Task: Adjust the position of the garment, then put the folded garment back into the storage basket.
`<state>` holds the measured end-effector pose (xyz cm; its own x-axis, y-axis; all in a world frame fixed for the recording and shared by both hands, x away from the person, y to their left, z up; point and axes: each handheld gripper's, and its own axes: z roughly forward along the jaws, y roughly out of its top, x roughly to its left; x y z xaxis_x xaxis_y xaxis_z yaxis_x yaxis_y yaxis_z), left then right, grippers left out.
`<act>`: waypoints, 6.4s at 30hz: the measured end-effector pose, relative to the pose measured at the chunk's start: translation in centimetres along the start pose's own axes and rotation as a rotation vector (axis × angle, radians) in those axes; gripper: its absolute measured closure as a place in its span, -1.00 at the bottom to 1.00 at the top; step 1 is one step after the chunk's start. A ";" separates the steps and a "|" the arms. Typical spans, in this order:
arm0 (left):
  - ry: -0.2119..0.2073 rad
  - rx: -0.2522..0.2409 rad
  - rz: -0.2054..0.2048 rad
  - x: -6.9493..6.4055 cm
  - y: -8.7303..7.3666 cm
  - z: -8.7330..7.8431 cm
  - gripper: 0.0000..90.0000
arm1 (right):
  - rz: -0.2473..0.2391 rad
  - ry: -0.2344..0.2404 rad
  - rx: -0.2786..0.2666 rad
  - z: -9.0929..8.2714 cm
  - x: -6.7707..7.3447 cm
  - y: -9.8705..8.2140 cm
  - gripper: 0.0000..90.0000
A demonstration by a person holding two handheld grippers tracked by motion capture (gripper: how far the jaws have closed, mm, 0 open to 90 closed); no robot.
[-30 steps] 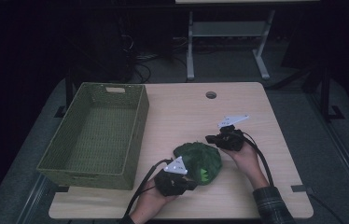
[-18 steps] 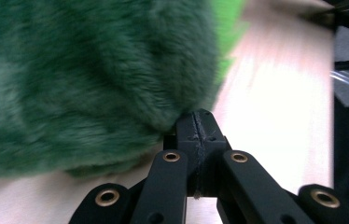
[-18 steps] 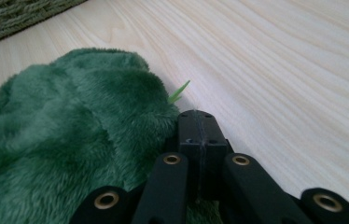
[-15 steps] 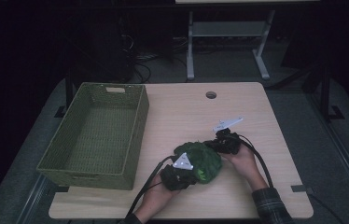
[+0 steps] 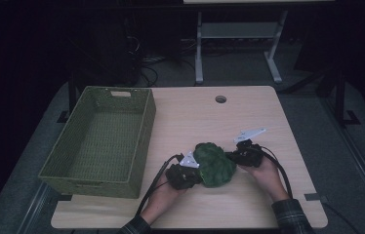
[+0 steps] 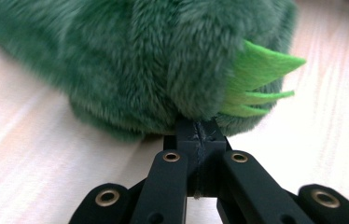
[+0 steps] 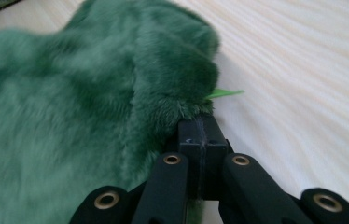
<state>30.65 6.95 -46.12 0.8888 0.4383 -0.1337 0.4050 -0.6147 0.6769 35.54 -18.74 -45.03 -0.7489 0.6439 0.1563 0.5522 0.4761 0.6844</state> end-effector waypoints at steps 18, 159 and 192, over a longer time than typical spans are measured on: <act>-0.009 0.028 0.048 2.8 1.2 1.2 0.99 | 0.000 -0.018 -0.009 -3.7 1.8 -4.2 1.00; 0.083 -0.014 0.026 7.0 5.8 -16.6 0.46 | 0.086 -0.260 -0.059 -4.9 -1.5 -9.6 -0.82; 0.367 -0.023 -0.236 13.5 -5.0 -23.8 0.46 | 0.086 -0.260 -0.058 -4.9 -1.5 -9.6 -0.82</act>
<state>35.54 31.52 -34.10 0.6356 0.7716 -0.0235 0.5795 -0.4568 0.6749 29.57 -27.24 -48.30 -0.5765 0.8164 0.0327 0.5821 0.3823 0.7176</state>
